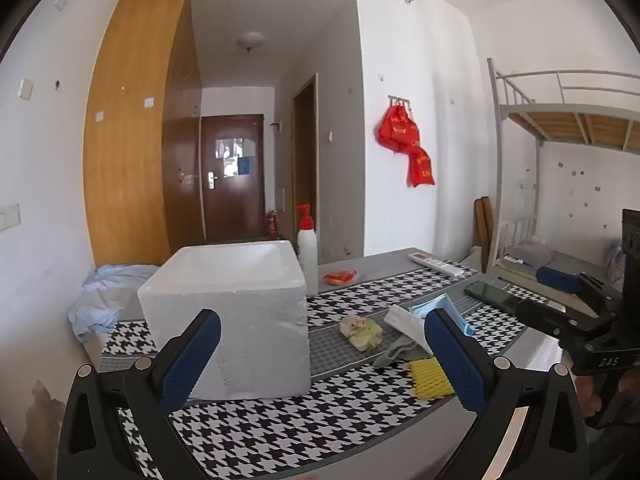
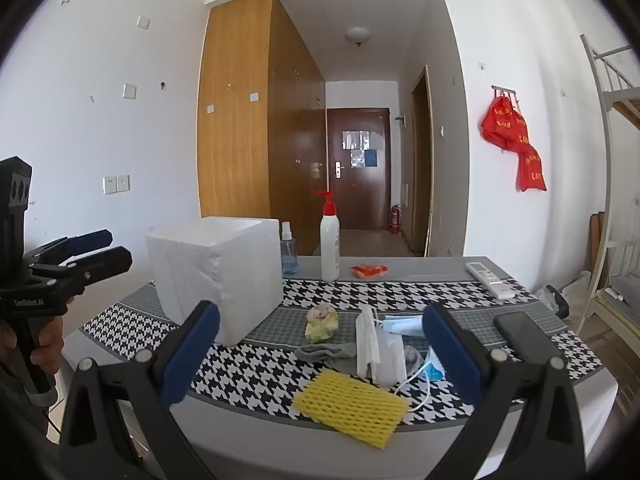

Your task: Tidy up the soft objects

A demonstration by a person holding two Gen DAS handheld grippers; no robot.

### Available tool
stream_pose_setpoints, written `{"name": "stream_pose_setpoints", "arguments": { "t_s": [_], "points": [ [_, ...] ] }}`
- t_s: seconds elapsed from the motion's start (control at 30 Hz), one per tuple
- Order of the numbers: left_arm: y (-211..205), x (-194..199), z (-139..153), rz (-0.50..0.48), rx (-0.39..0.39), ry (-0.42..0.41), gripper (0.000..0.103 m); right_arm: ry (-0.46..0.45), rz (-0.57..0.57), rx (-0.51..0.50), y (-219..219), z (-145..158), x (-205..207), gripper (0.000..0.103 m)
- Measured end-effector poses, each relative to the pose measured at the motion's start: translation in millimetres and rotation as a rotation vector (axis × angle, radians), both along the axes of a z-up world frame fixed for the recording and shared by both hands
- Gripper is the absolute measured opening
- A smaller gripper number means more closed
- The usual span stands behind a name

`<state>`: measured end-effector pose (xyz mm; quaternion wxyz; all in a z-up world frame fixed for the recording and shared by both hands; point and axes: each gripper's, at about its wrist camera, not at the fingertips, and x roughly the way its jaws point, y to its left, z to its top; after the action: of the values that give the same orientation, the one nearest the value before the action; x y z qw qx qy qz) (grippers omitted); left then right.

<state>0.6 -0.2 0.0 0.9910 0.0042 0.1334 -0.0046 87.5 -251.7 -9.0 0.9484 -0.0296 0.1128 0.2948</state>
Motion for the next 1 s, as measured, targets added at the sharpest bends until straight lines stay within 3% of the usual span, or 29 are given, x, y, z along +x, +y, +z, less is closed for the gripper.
{"name": "stream_pose_setpoints", "arguments": {
  "t_s": [0.3, 1.0],
  "points": [
    [-5, -7, 7, -0.03, -0.005, -0.042, 0.102, -0.009, -0.006, -0.01, 0, 2, -2, 0.102],
    [0, -1, 2, -0.02, -0.008, -0.031, 0.102, -0.009, -0.005, -0.02, 0, 2, -4, 0.102]
  ]
}}
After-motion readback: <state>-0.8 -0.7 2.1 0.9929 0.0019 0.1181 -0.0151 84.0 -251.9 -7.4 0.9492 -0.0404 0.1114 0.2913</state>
